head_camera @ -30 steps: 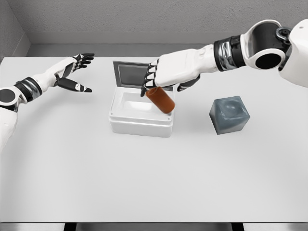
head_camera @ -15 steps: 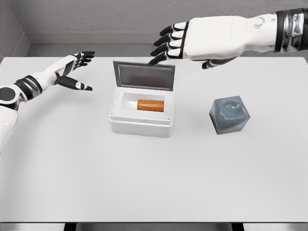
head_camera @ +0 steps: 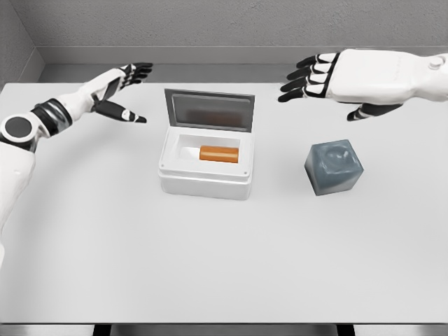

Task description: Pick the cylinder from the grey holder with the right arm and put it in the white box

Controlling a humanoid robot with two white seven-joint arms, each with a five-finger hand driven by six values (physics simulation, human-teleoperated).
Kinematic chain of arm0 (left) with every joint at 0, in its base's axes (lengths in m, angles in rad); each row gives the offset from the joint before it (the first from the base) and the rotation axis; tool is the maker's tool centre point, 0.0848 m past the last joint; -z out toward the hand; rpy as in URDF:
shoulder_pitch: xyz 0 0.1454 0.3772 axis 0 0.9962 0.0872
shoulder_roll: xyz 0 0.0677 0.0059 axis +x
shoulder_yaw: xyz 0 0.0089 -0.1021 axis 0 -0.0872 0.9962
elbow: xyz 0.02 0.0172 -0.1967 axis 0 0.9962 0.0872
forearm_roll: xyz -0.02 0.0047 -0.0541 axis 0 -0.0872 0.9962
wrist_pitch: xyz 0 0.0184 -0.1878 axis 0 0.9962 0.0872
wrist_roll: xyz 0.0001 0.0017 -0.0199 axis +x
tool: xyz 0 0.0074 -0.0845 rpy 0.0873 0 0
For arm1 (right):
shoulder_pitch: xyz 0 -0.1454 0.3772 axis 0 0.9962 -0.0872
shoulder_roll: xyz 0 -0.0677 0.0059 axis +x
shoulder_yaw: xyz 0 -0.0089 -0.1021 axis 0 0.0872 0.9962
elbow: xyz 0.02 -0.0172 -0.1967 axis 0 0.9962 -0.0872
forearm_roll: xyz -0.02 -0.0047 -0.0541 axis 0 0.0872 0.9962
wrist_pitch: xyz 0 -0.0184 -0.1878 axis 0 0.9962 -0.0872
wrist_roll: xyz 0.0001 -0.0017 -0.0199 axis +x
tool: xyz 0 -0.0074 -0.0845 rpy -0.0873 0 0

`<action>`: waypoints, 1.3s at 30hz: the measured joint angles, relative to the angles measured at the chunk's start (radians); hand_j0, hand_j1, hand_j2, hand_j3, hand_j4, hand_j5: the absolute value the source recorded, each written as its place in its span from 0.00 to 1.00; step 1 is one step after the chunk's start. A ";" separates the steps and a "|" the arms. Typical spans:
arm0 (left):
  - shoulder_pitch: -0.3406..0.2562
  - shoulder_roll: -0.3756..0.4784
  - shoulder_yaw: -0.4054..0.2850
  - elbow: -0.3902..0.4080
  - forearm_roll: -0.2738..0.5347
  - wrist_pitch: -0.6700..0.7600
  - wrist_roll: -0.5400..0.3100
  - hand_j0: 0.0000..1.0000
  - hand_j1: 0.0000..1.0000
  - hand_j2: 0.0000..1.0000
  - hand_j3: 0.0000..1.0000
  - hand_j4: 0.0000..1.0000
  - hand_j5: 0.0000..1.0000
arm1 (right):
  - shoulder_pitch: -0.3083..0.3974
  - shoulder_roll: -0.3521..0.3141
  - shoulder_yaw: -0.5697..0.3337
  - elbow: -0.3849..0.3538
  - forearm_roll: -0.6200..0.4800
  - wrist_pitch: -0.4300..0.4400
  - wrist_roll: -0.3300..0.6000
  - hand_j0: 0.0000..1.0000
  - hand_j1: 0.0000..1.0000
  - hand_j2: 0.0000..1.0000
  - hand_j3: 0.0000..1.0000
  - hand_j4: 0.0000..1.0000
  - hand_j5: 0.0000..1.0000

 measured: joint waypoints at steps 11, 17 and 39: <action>0.018 0.045 -0.076 -0.108 0.140 0.020 0.000 1.00 1.00 1.00 1.00 1.00 1.00 | 0.034 -0.062 -0.056 0.002 -0.017 0.000 -0.009 1.00 1.00 1.00 1.00 1.00 1.00; 0.020 0.078 -0.143 -0.166 0.176 0.031 0.000 1.00 1.00 1.00 1.00 1.00 1.00 | 0.031 -0.063 -0.059 0.004 -0.024 0.000 -0.006 1.00 1.00 1.00 1.00 1.00 1.00; 0.071 0.197 -0.245 -0.405 0.278 0.055 0.000 1.00 1.00 1.00 1.00 1.00 1.00 | 0.031 -0.028 -0.051 0.014 -0.042 0.000 -0.003 1.00 1.00 1.00 1.00 1.00 1.00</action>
